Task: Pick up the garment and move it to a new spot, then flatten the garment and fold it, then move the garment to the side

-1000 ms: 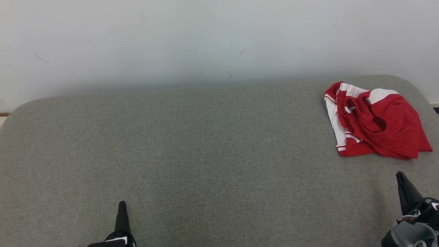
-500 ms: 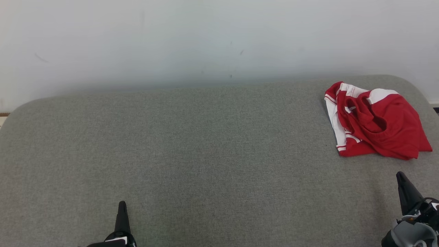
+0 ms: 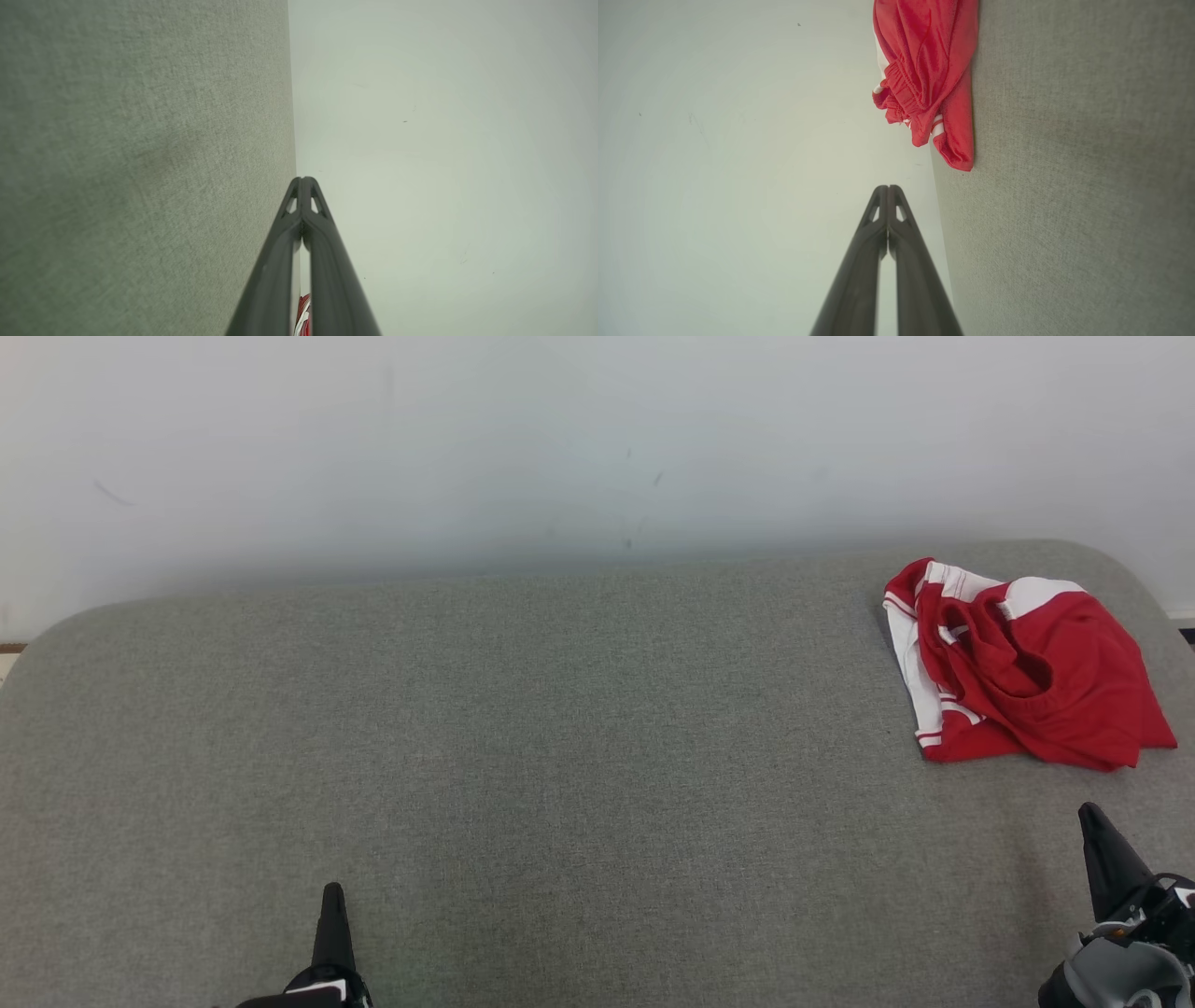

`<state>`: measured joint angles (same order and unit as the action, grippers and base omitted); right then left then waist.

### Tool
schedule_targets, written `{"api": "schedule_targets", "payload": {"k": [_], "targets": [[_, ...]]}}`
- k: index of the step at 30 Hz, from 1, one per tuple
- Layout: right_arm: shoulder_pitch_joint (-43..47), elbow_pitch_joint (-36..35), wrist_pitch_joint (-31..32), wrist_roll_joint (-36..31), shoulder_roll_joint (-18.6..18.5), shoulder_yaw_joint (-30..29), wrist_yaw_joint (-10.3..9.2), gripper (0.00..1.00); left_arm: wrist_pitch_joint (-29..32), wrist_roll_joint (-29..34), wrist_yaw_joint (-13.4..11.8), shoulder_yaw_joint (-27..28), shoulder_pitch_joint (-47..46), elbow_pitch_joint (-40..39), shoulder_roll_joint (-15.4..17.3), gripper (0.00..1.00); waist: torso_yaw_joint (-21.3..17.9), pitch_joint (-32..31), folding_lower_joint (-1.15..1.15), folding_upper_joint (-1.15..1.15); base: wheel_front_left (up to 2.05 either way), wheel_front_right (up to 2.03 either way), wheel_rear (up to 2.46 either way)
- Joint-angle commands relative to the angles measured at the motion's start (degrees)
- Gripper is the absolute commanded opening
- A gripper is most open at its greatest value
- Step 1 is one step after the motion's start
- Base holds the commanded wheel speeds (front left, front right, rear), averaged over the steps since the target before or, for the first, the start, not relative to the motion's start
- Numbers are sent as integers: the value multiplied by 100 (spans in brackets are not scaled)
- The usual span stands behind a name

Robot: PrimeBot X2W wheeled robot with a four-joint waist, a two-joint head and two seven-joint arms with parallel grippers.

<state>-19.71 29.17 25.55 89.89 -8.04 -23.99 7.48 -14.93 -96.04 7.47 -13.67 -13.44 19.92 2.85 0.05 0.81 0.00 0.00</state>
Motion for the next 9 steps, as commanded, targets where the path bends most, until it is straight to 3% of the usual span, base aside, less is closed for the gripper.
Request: {"api": "schedule_targets", "payload": {"k": [1, 9], "targets": [[-33, 6, 20, 7, -2, -6, 2, 0, -11, -11, 14, 1, -24, 14, 5, 0, 0, 0, 0, 0, 0, 0, 0], [-34, 6, 23, 3, -1, -9, 2, 0, -11, -11, 14, 2, -24, 14, 5, 0, 0, 0, 0, 0, 0, 0, 0]]}}
